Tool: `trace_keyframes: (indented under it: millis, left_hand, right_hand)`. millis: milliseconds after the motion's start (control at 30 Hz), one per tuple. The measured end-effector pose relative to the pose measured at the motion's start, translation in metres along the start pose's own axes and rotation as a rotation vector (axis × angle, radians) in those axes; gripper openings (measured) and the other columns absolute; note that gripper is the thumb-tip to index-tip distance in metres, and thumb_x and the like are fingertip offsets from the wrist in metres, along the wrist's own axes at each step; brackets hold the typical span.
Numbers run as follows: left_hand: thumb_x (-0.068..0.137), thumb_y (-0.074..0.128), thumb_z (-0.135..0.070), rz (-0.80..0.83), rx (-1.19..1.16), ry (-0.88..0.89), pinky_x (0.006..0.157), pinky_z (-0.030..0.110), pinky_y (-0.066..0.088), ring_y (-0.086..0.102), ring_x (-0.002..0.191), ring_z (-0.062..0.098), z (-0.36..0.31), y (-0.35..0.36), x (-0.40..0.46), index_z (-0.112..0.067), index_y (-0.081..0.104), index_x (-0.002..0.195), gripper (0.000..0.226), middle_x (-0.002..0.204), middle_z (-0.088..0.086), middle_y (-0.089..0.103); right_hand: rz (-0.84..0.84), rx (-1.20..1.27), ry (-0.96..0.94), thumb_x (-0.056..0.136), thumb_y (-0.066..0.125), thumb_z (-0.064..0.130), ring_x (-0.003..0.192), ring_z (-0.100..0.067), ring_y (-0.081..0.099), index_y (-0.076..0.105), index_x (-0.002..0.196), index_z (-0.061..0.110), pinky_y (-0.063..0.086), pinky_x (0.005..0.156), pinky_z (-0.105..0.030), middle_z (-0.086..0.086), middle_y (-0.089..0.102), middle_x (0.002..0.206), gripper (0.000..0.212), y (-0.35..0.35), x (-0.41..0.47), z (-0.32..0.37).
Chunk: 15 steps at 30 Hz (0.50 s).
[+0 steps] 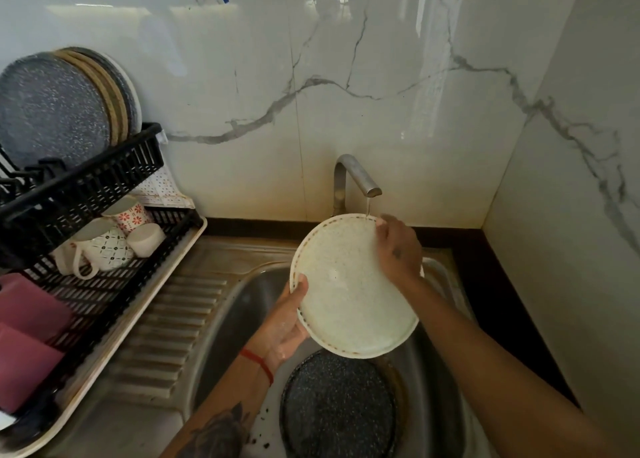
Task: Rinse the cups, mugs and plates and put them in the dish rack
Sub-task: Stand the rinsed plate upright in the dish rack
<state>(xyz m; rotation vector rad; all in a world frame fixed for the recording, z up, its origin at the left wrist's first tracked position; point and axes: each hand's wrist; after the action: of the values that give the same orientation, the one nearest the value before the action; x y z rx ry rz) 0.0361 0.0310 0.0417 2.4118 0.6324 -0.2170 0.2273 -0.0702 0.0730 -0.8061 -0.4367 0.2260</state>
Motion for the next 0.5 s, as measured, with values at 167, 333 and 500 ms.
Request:
trace_keyframes:
  millis: [167,333,500]
  left_hand:
    - [0.087,0.034,-0.064,-0.021,-0.098,-0.063,0.089,0.047,0.054,0.068,0.1,0.025,0.005,0.003,0.009,-0.02,0.061,0.116,0.059,0.111,0.008,0.071]
    - [0.092,0.036,-0.059,-0.005,-0.239,-0.017,0.079,0.044,0.057,0.066,0.106,0.028,0.013,0.007,0.013,-0.016,0.067,0.116,0.058,0.123,0.017,0.063]
    - [0.09,0.044,-0.051,0.028,-0.267,-0.01,0.073,0.049,0.057,0.066,0.104,0.034,0.02,-0.006,0.011,-0.02,0.067,0.116,0.047,0.121,0.015,0.066]
  right_hand:
    - [0.166,-0.314,-0.542,0.099,0.016,0.054,0.146,-0.023,-0.015,-0.007,0.151,0.018,-0.018,0.115,-0.036,-0.008,-0.006,0.16,0.068,0.015,-0.04,0.025]
    - [0.31,-0.556,-1.019,0.099,0.009,0.053,0.146,-0.021,-0.014,-0.005,0.15,0.027,-0.018,0.116,-0.042,0.004,-0.011,0.158,0.059,0.015,-0.04,0.023]
    - [0.123,-0.577,-0.465,0.087,-0.006,0.064,0.146,-0.026,-0.016,-0.017,0.148,0.025,-0.016,0.115,-0.044,-0.004,-0.022,0.155,0.074,-0.026,0.004,-0.014]
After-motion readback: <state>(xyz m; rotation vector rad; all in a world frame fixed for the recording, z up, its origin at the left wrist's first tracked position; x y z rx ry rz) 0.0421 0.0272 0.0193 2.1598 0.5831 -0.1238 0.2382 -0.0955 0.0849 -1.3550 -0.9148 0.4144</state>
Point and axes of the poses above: each hand's wrist, its own x-axis towards the middle knuckle, its own y-axis out of the palm, z = x × y
